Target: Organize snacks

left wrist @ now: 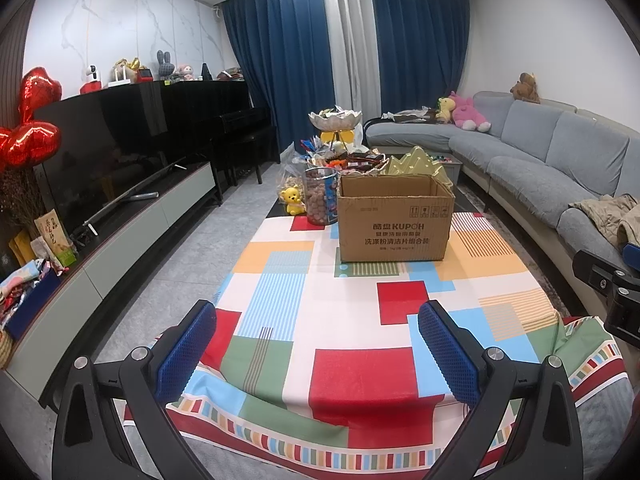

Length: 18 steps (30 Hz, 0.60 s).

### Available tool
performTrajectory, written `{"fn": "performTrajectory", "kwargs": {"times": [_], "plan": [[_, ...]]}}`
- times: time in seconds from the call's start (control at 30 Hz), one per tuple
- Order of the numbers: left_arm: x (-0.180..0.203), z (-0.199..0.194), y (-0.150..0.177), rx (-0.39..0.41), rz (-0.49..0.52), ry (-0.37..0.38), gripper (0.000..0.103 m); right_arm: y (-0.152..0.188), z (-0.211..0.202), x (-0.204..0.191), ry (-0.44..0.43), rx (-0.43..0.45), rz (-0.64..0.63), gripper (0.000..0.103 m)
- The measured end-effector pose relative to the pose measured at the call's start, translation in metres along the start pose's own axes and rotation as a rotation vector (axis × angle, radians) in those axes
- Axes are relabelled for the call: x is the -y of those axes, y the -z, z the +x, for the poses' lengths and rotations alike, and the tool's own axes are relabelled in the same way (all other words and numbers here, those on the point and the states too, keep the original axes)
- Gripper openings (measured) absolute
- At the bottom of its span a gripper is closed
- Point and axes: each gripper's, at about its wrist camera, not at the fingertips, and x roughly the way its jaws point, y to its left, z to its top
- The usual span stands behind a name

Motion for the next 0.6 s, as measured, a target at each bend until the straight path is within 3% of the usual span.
{"fn": "performTrajectory", "kwargs": {"times": [0.6], "plan": [[-0.0003, -0.0001, -0.0001, 0.0, -0.002, 0.0, 0.103, 0.0018, -0.0004, 0.0003, 0.0, -0.002, -0.001, 0.093]]}}
